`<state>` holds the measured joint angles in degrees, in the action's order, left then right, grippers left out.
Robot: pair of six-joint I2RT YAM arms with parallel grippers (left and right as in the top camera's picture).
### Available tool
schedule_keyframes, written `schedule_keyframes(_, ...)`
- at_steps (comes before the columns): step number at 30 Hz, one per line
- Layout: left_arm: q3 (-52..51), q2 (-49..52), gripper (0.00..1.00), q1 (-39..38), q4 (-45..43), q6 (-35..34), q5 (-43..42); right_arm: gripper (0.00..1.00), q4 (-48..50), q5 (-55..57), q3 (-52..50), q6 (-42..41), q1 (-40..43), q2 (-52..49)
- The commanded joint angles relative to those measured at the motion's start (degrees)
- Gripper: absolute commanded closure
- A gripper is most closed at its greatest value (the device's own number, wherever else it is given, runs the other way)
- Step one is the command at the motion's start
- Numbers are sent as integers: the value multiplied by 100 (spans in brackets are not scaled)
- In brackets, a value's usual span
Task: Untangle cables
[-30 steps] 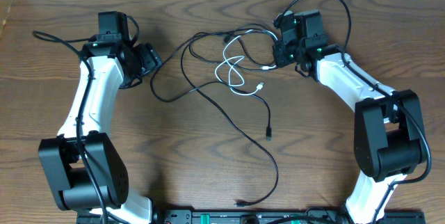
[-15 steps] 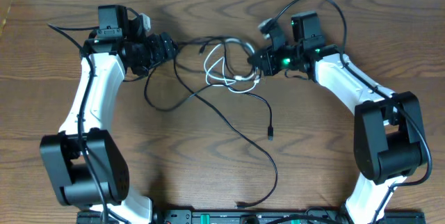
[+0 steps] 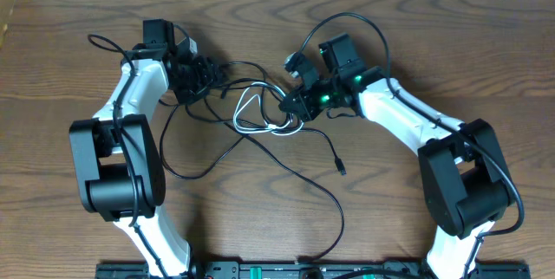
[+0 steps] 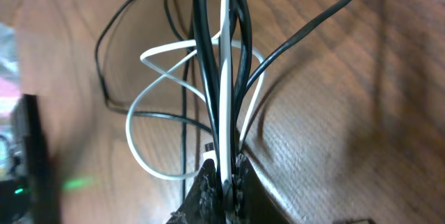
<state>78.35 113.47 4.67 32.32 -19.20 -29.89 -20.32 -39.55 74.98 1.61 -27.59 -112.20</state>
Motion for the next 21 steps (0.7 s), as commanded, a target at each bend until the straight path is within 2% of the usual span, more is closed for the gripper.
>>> schedule_keyframes(1,-17,35,78,-13,-109,-39,-50,98,85,649,-11,103,-210,157)
schedule_keyframes(3,-17,35,92,-9,-144,-37,-50,93,197,774,-11,103,-267,157)
schedule_keyframes(4,-17,35,92,-7,-149,-37,-50,91,271,774,-11,103,-284,157)
schedule_keyframes(6,-17,35,92,-2,-157,-37,-50,76,439,769,-11,101,-317,157)
schedule_keyframes(7,-17,35,92,4,-162,-37,-46,56,560,769,-11,101,-343,157)
schedule_keyframes(8,-17,35,92,9,-162,-37,-7,51,664,769,-11,101,-354,157)
schedule_keyframes(14,-17,35,92,9,-160,-42,273,46,1331,772,-2,-369,-284,175)
schedule_keyframes(18,-17,35,92,9,-157,-42,273,49,1799,774,0,-723,-201,175)
schedule_keyframes(21,-17,35,92,9,-153,-42,273,55,1928,1025,0,-721,-173,175)
